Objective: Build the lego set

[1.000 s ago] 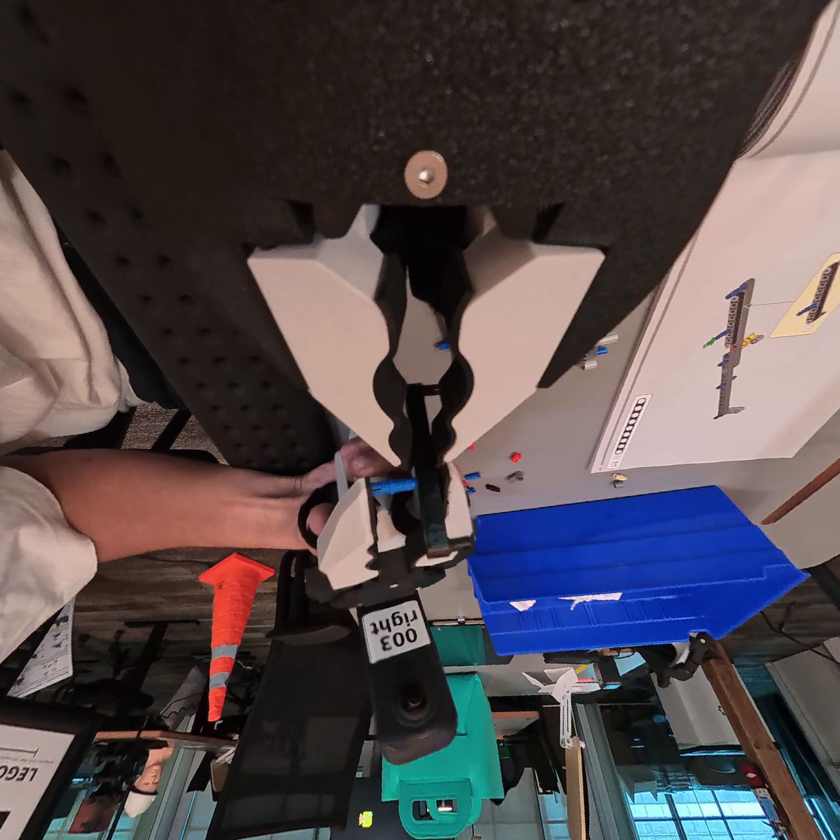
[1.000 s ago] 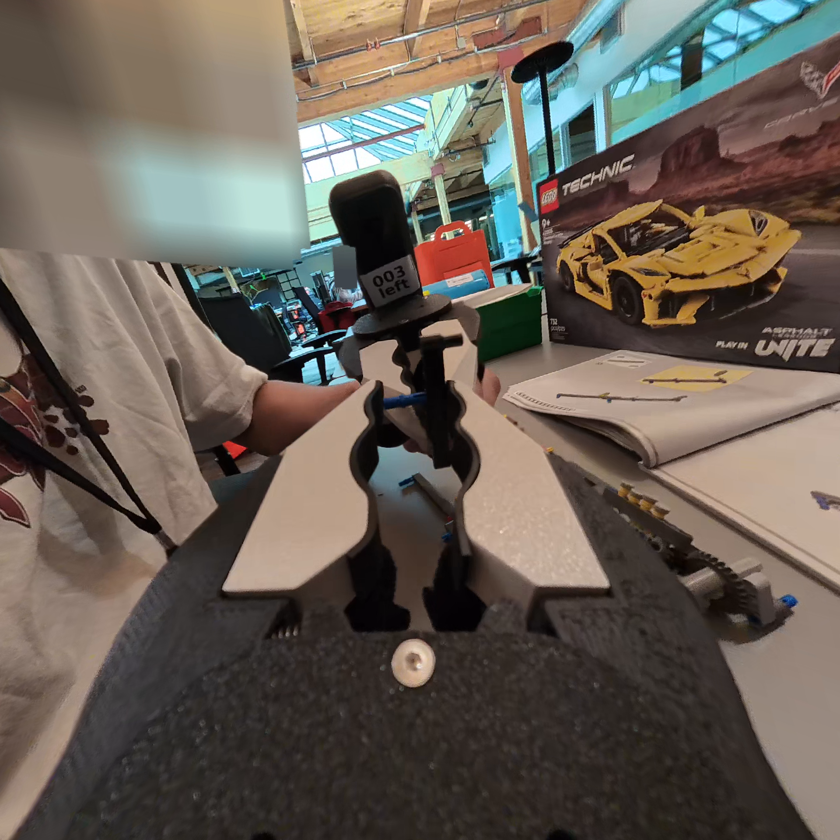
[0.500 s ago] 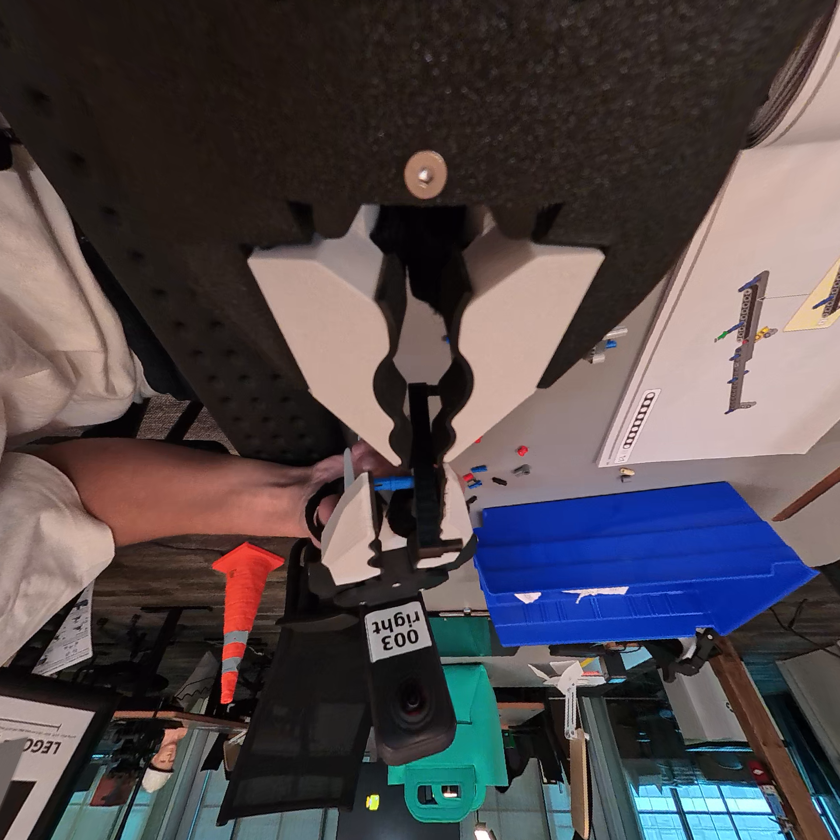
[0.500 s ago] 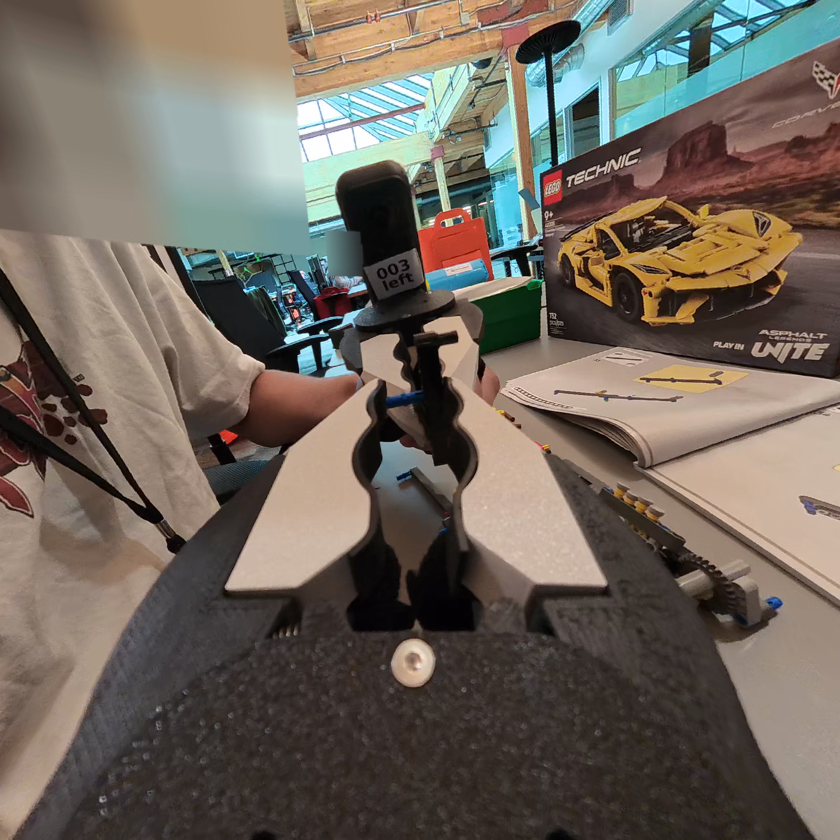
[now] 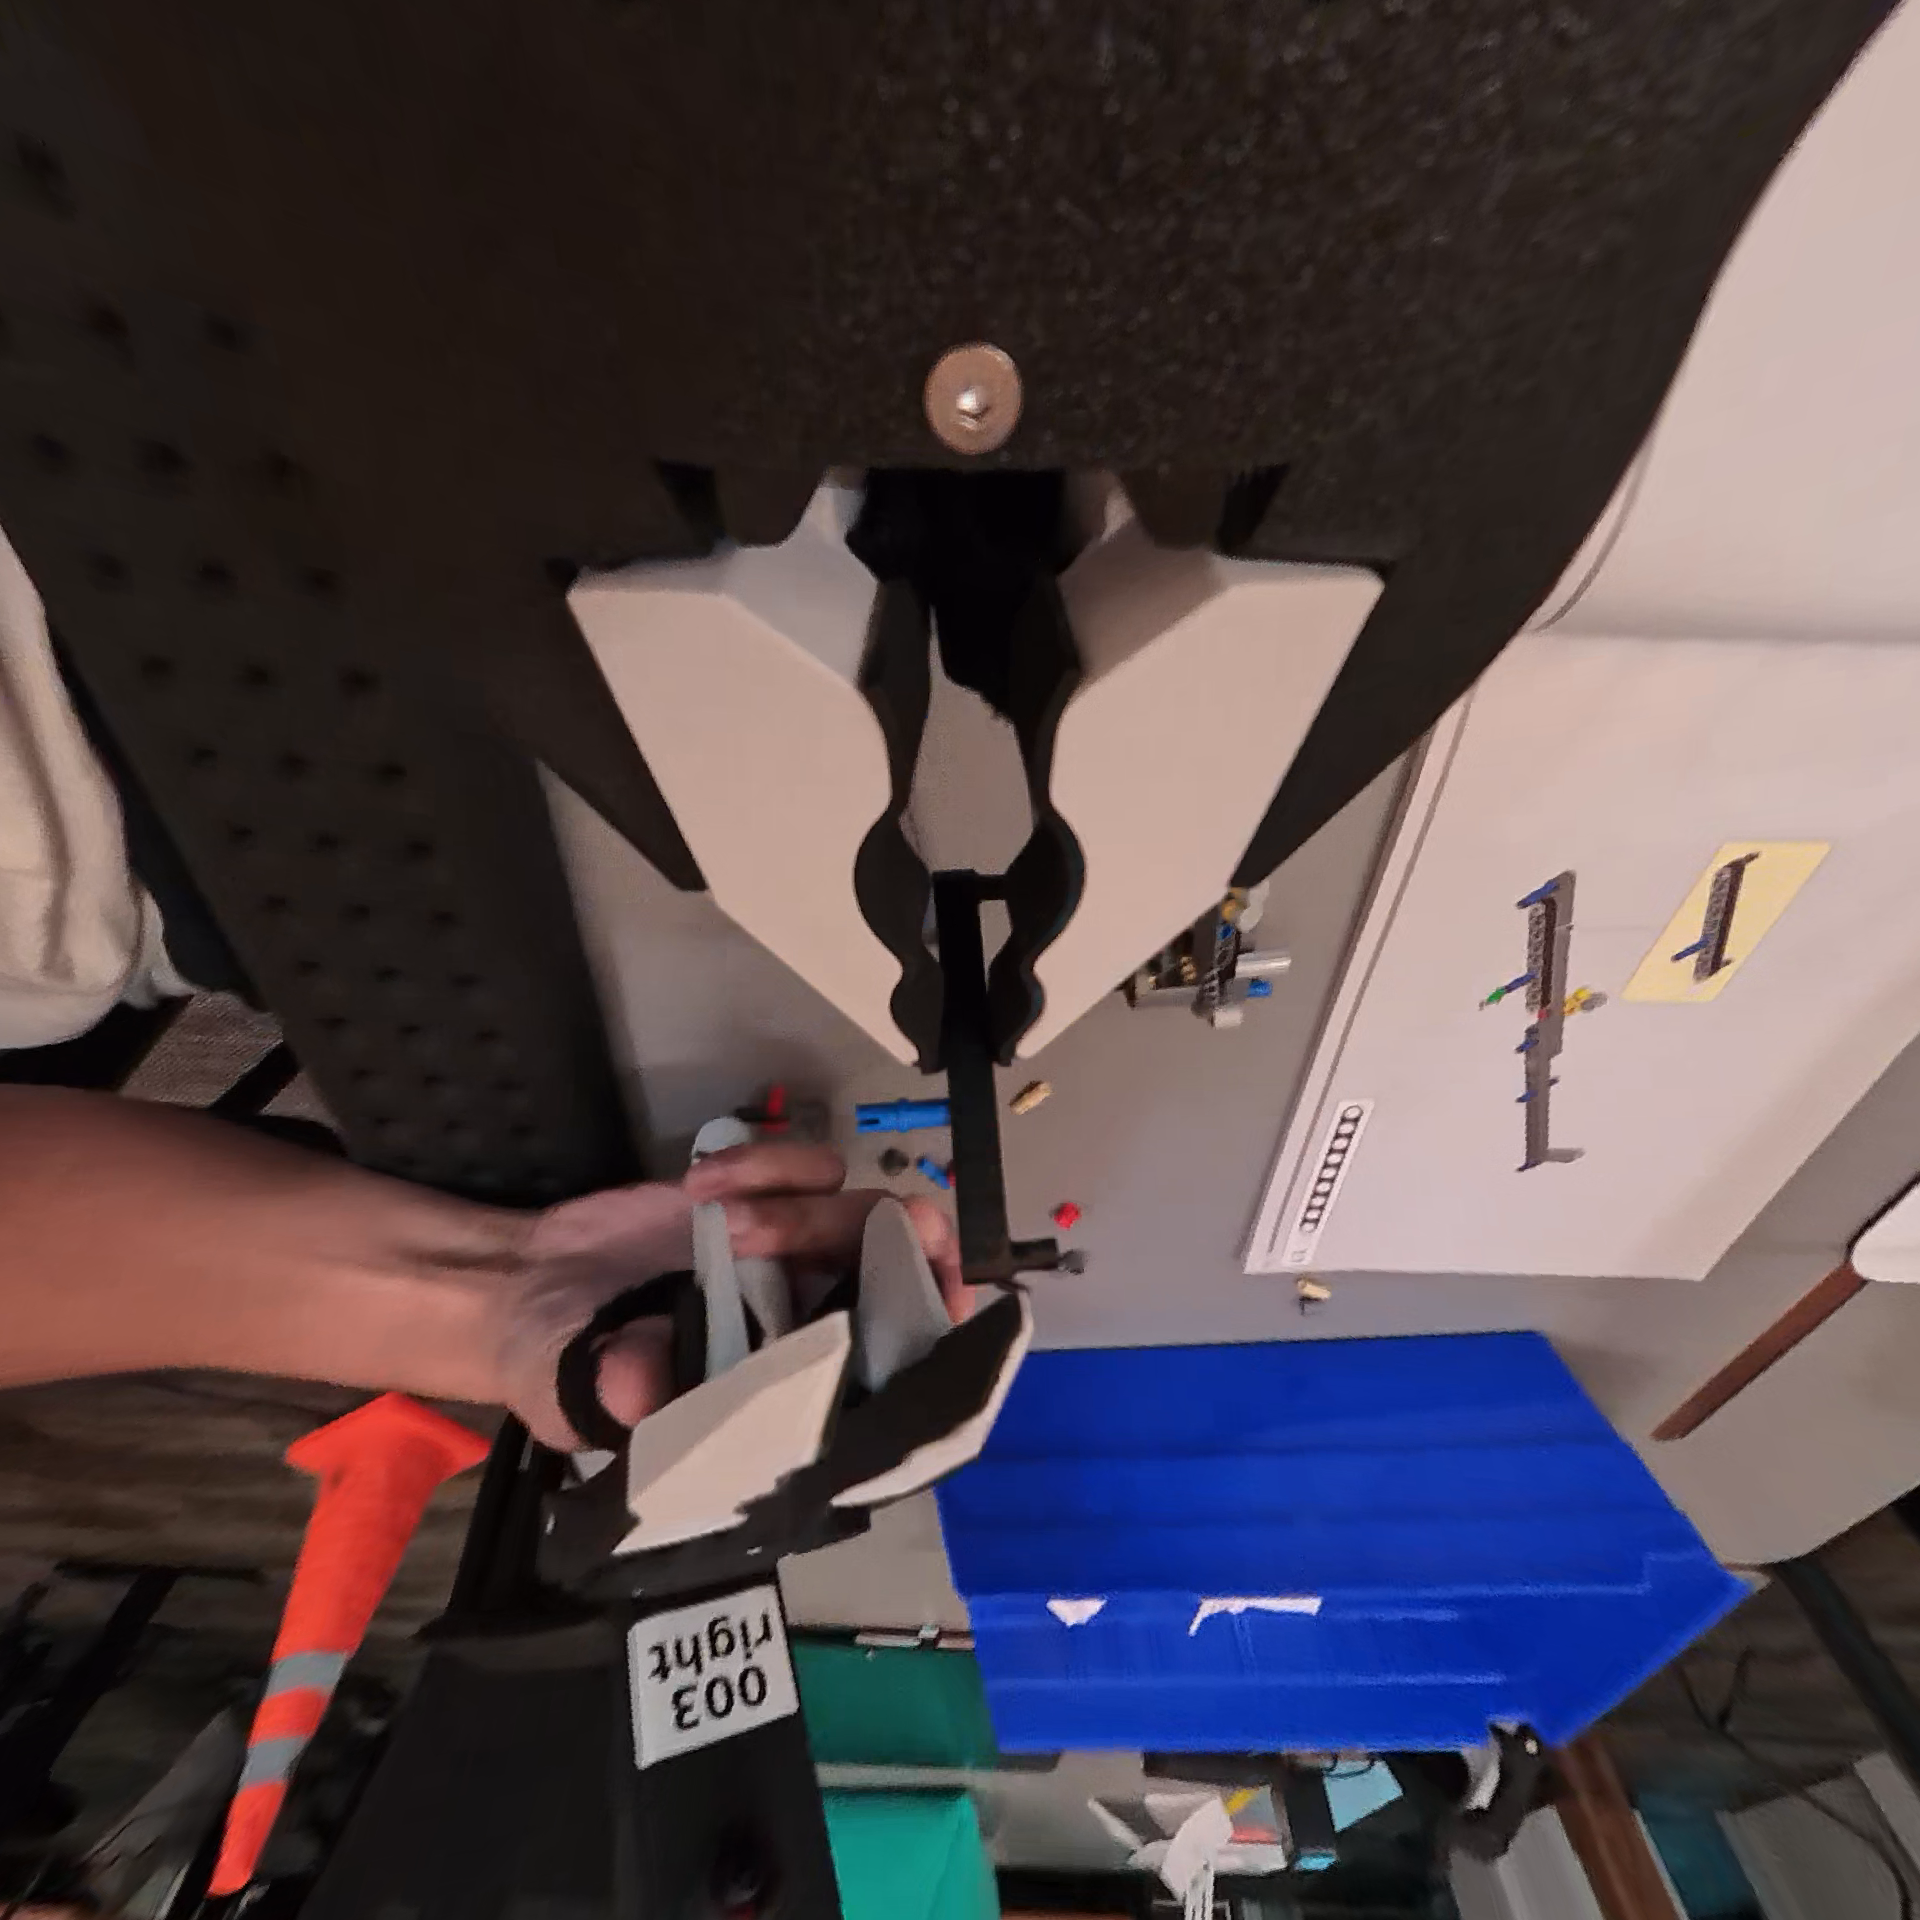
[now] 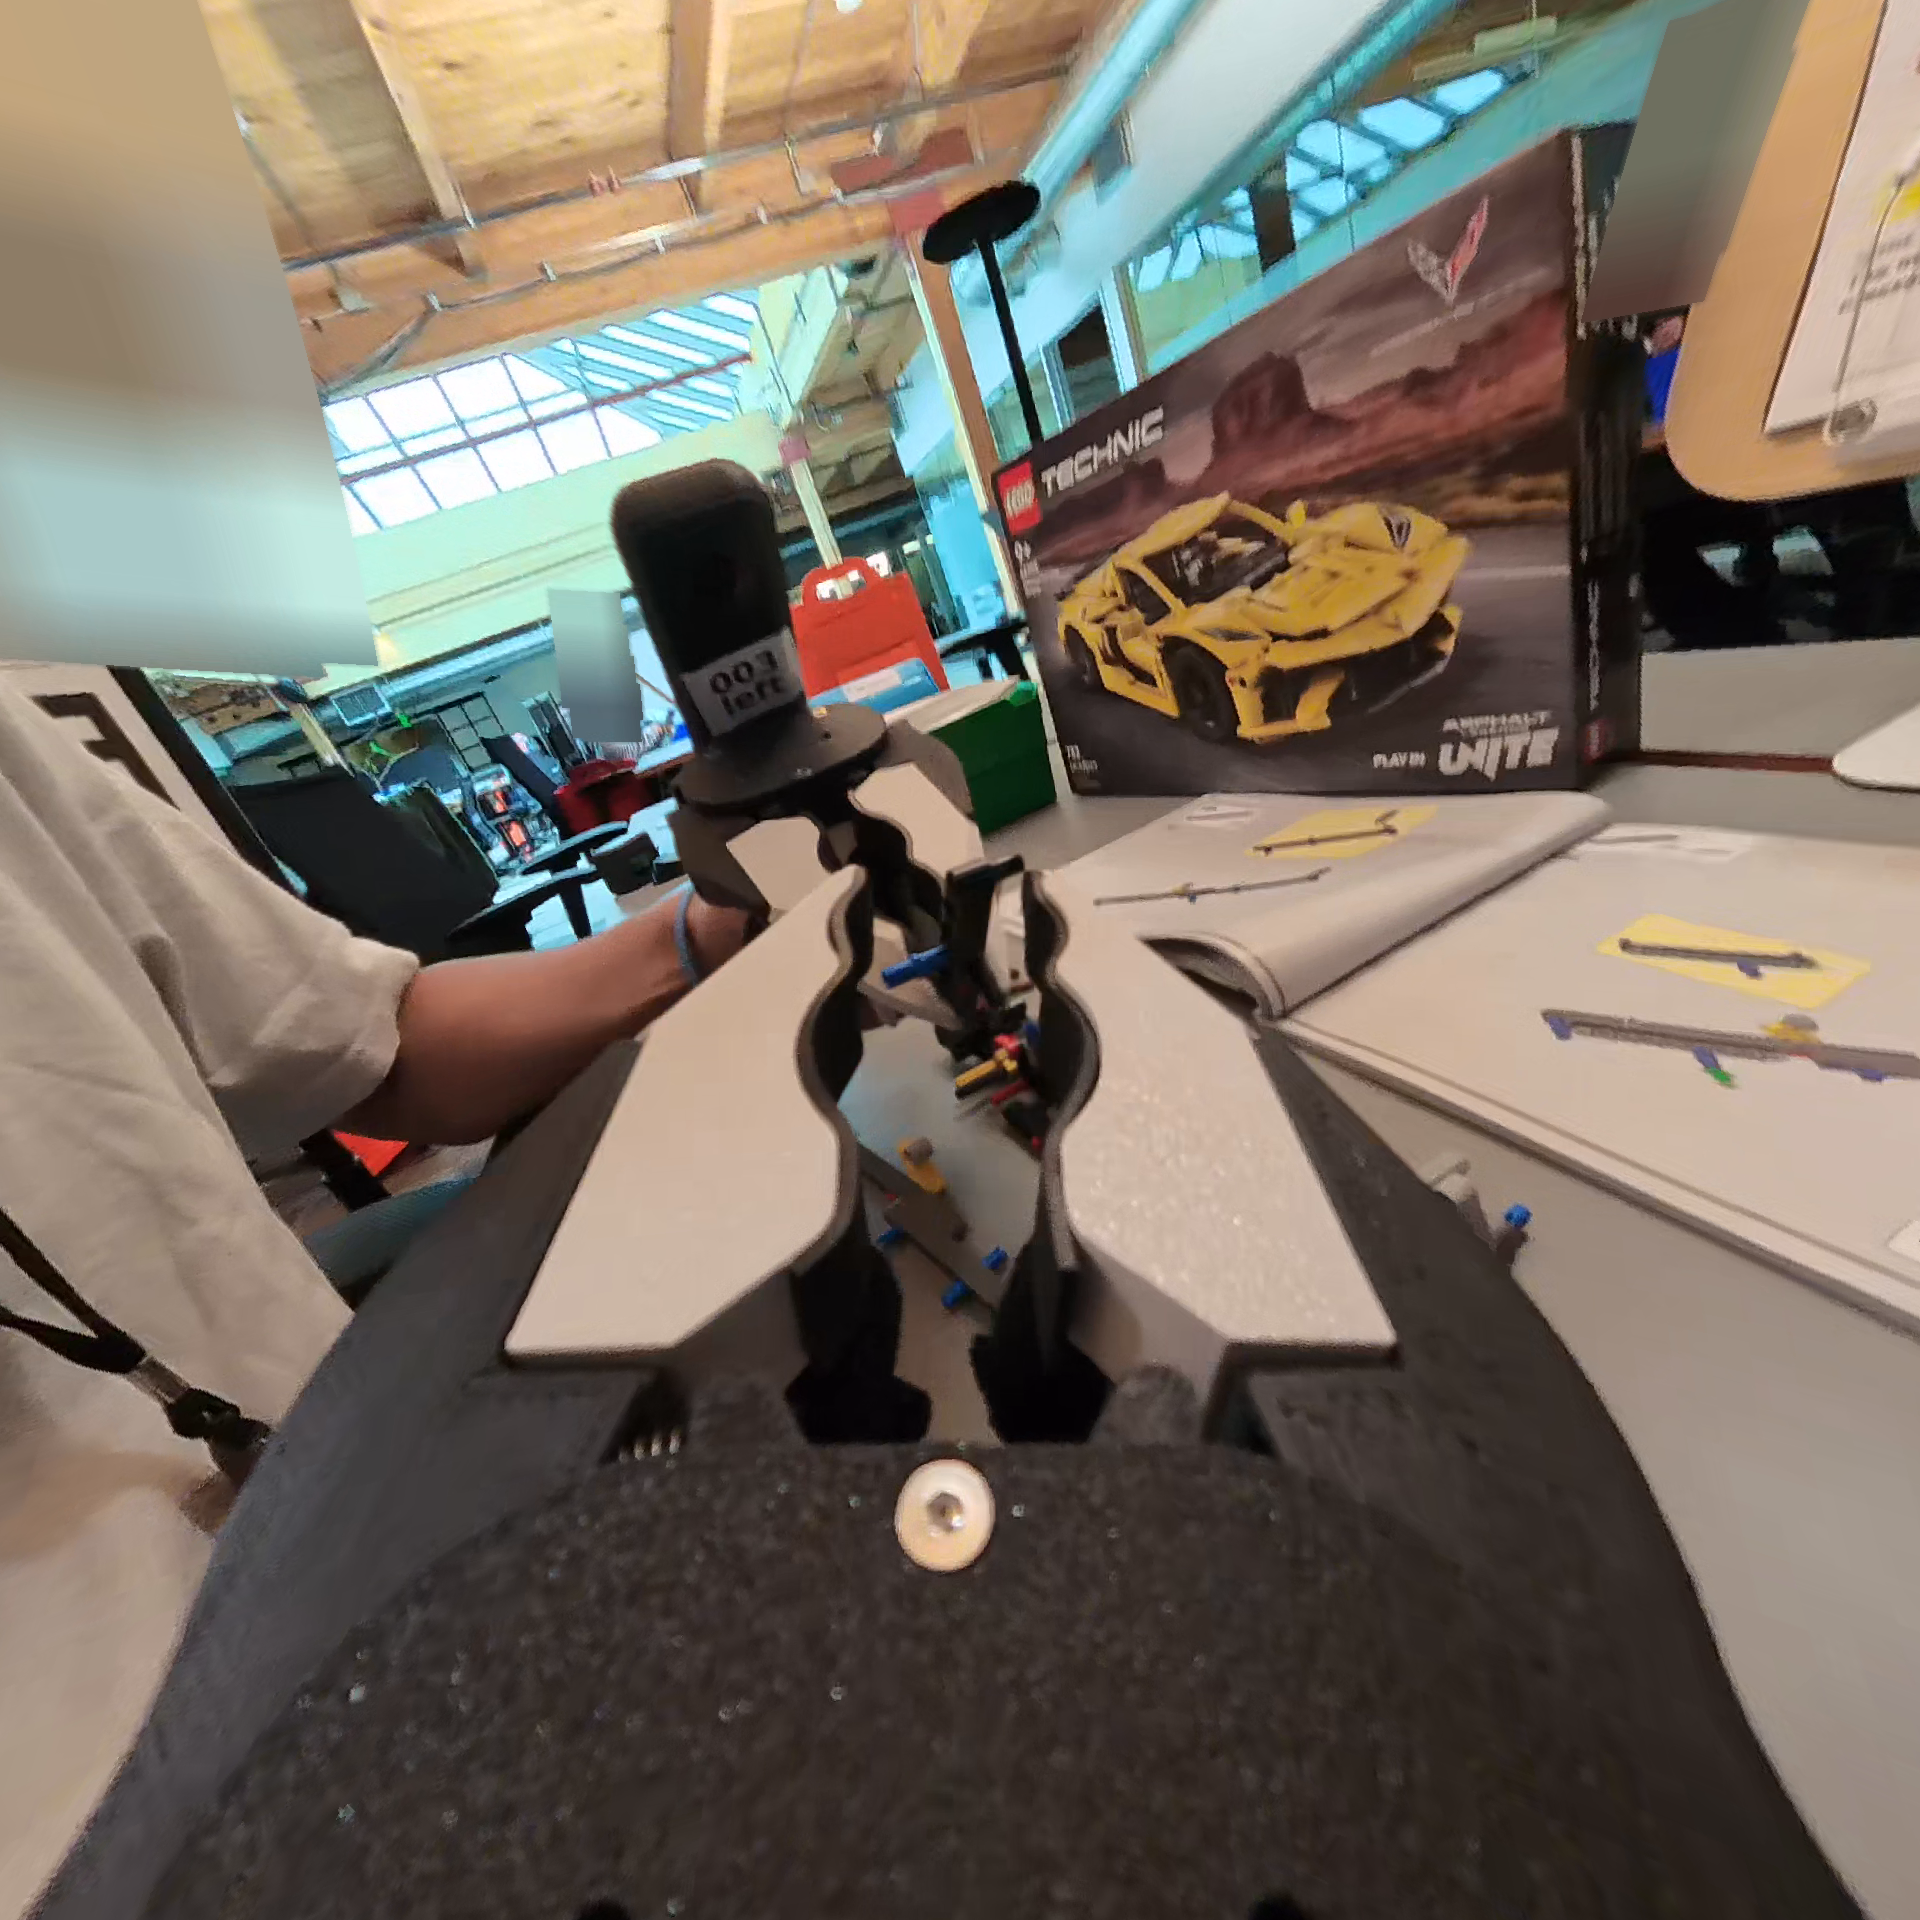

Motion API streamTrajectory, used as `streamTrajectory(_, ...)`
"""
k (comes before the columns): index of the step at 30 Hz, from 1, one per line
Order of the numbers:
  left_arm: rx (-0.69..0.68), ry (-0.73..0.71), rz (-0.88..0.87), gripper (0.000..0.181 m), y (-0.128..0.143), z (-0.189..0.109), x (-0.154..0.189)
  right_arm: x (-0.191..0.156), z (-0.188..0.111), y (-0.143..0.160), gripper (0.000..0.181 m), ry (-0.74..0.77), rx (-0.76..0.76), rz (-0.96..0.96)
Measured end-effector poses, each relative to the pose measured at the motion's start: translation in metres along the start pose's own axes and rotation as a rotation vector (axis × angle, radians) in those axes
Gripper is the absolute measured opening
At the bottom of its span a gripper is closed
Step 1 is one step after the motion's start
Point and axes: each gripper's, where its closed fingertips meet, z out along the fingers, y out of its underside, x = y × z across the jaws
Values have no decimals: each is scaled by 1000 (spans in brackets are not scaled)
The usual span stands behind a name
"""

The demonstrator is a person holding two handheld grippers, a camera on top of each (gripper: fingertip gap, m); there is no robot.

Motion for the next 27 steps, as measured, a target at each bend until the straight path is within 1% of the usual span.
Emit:
streamTrajectory(5, -76, -19, 68, 7, 12, 5, 2, 9, 11, 23, 26, 56, -117, 32)
streamTrajectory(6, -78, -24, 81, 7, 12, 6, 3, 9, 11, 26, 21, 54, -136, 34)
streamTrajectory(7, -74, -30, 93, 7, 11, 6, 4, 7, 11, 27, 12, 42, -147, 34)
streamTrajectory(9, -73, -37, 101, 7, 9, 6, 4, 5, 10, 26, 9, 23, -143, 51)
streamTrajectory(12, -50, -49, 59, 8, 6, 1, -3, 12, 7, 31, 9, 26, -154, 163)
streamTrajectory(15, -34, 1, -22, 7, 6, -2, -5, 15, 8, 33, 11, 3, -152, 301)
streamTrajectory(17, -26, 17, -79, 7, 5, -3, -7, 18, 9, 31, 15, 30, -140, 251)
streamTrajectory(19, -31, -8, -159, 7, 8, -6, -17, 28, 5, 27, 24, 114, -118, 167)
streamTrajectory(20, -24, -15, -208, 7, 8, -9, -23, 35, 2, 24, 25, 169, -112, 114)
streamTrajectory(24, 34, -39, -442, 7, 12, -24, -51, 58, -15, 11, 20, 386, -92, -111)
streamTrajectory(27, 0, -105, -534, 7, 31, -36, -76, 65, -20, 13, 18, 454, -128, -187)
